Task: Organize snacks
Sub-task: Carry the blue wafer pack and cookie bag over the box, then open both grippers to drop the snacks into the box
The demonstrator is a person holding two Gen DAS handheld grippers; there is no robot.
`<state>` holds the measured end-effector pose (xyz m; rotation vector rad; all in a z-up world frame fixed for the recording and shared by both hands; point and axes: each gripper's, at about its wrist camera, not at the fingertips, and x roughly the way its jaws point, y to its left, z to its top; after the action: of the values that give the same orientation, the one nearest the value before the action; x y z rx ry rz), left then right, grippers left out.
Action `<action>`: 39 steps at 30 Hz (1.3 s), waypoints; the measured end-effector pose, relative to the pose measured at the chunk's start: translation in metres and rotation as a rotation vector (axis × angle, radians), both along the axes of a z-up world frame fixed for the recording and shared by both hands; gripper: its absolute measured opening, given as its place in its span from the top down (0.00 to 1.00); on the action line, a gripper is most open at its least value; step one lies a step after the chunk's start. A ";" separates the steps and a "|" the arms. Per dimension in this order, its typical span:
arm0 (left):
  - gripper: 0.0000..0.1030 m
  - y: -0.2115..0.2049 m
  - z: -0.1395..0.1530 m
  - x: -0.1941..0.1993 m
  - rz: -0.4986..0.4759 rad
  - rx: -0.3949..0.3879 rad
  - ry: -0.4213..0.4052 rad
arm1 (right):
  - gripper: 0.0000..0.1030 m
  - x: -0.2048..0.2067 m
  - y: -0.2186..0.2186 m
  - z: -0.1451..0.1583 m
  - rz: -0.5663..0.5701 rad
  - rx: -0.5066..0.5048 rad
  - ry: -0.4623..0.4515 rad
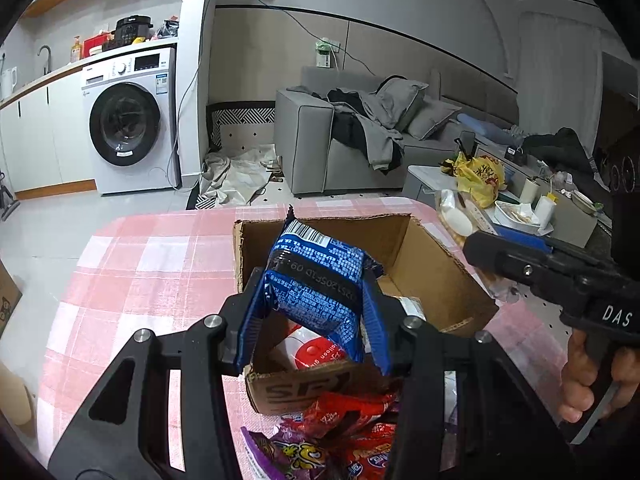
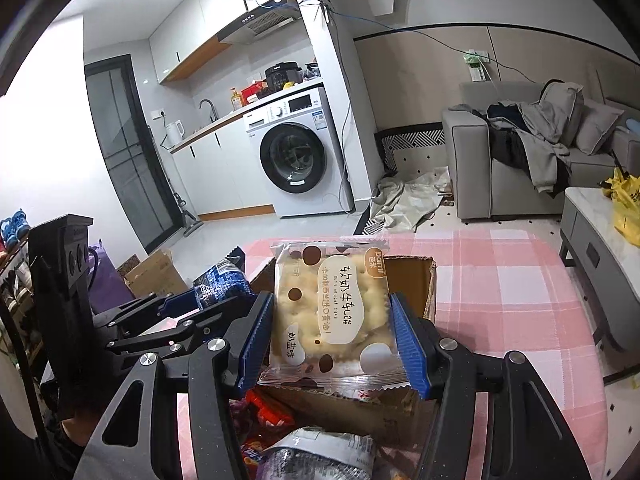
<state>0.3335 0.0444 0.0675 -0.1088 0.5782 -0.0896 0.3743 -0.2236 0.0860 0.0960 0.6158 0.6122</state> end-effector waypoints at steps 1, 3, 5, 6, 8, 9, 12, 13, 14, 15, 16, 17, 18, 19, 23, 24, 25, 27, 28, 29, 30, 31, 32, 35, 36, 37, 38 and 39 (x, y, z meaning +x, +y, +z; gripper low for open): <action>0.59 0.000 -0.001 0.003 0.002 0.000 0.001 | 0.43 0.003 0.001 -0.002 -0.002 0.003 0.008; 0.59 -0.001 -0.004 0.012 0.004 -0.004 0.006 | 0.43 0.010 0.000 -0.004 -0.008 0.011 0.023; 0.59 -0.003 -0.007 0.017 0.004 0.003 0.011 | 0.43 0.014 0.001 -0.008 -0.012 0.020 0.036; 0.59 -0.004 -0.009 0.021 0.005 0.005 0.013 | 0.43 0.013 0.002 -0.010 -0.014 0.023 0.044; 0.59 -0.006 -0.015 0.023 0.004 0.001 0.019 | 0.43 0.017 0.002 -0.014 -0.016 0.022 0.054; 0.59 -0.006 -0.016 0.025 0.002 0.000 0.020 | 0.43 0.019 0.003 -0.017 -0.017 0.019 0.059; 0.59 -0.011 -0.022 0.031 -0.004 0.011 0.022 | 0.43 0.024 0.005 -0.023 -0.014 0.008 0.073; 0.59 -0.012 -0.024 0.032 -0.005 0.015 0.024 | 0.43 0.026 0.006 -0.025 -0.013 0.007 0.078; 0.59 -0.014 -0.027 0.035 -0.005 0.019 0.028 | 0.43 0.027 0.007 -0.028 -0.011 0.006 0.086; 0.59 -0.016 -0.029 0.037 -0.005 0.022 0.032 | 0.43 0.029 0.007 -0.030 -0.011 0.007 0.090; 0.59 -0.017 -0.031 0.038 -0.007 0.022 0.036 | 0.43 0.030 0.008 -0.031 -0.011 0.005 0.092; 0.59 -0.017 -0.032 0.041 -0.011 0.021 0.039 | 0.43 0.030 0.008 -0.032 -0.013 0.004 0.093; 0.59 -0.018 -0.034 0.043 -0.021 0.017 0.044 | 0.43 0.029 0.008 -0.033 -0.013 0.005 0.094; 0.58 -0.019 -0.035 0.045 -0.022 0.016 0.047 | 0.43 0.029 0.008 -0.033 -0.013 0.003 0.096; 0.57 -0.017 -0.038 0.042 -0.013 0.010 0.058 | 0.36 0.025 0.009 -0.029 -0.015 -0.034 0.083; 0.56 -0.018 -0.038 0.039 -0.012 0.008 0.057 | 0.33 0.023 0.007 -0.028 -0.020 -0.034 0.077; 0.51 -0.017 -0.037 0.036 -0.014 0.003 0.053 | 0.26 0.021 0.005 -0.026 -0.024 -0.032 0.074; 0.31 -0.016 -0.033 0.028 -0.010 0.006 0.052 | 0.13 0.014 0.001 -0.022 -0.020 -0.025 0.057; 0.18 -0.015 -0.031 0.023 -0.006 0.009 0.046 | 0.04 0.009 -0.001 -0.020 -0.017 -0.025 0.042; 0.16 -0.013 -0.027 0.015 -0.006 0.009 0.034 | 0.01 0.003 -0.002 -0.018 -0.023 -0.037 0.025; 0.13 -0.013 -0.024 0.005 -0.009 0.011 0.020 | 0.01 -0.001 -0.003 -0.016 -0.028 -0.050 0.017; 0.10 -0.012 -0.022 -0.001 -0.009 0.016 0.019 | 0.01 -0.005 -0.004 -0.015 -0.027 -0.066 0.011; 0.06 -0.013 -0.021 -0.007 -0.005 0.022 0.023 | 0.01 -0.010 -0.004 -0.014 -0.025 -0.082 0.007; 0.01 -0.010 -0.020 -0.029 0.007 0.028 0.016 | 0.00 -0.027 -0.009 -0.011 -0.031 -0.102 -0.012; 0.01 -0.007 -0.019 -0.036 0.004 0.022 0.021 | 0.00 -0.032 -0.011 -0.011 -0.026 -0.101 -0.013; 0.01 -0.005 -0.020 -0.044 0.006 0.018 0.029 | 0.00 -0.037 -0.014 -0.011 -0.023 -0.102 -0.011; 0.01 -0.003 -0.020 -0.052 0.009 0.016 0.031 | 0.00 -0.042 -0.016 -0.012 -0.023 -0.102 -0.010; 0.01 0.000 -0.021 -0.063 0.018 0.015 0.029 | 0.00 -0.047 -0.019 -0.012 -0.023 -0.099 -0.008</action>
<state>0.2705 0.0444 0.0464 -0.1009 0.6068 -0.0661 0.3269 -0.2427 0.0742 0.0073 0.6356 0.5589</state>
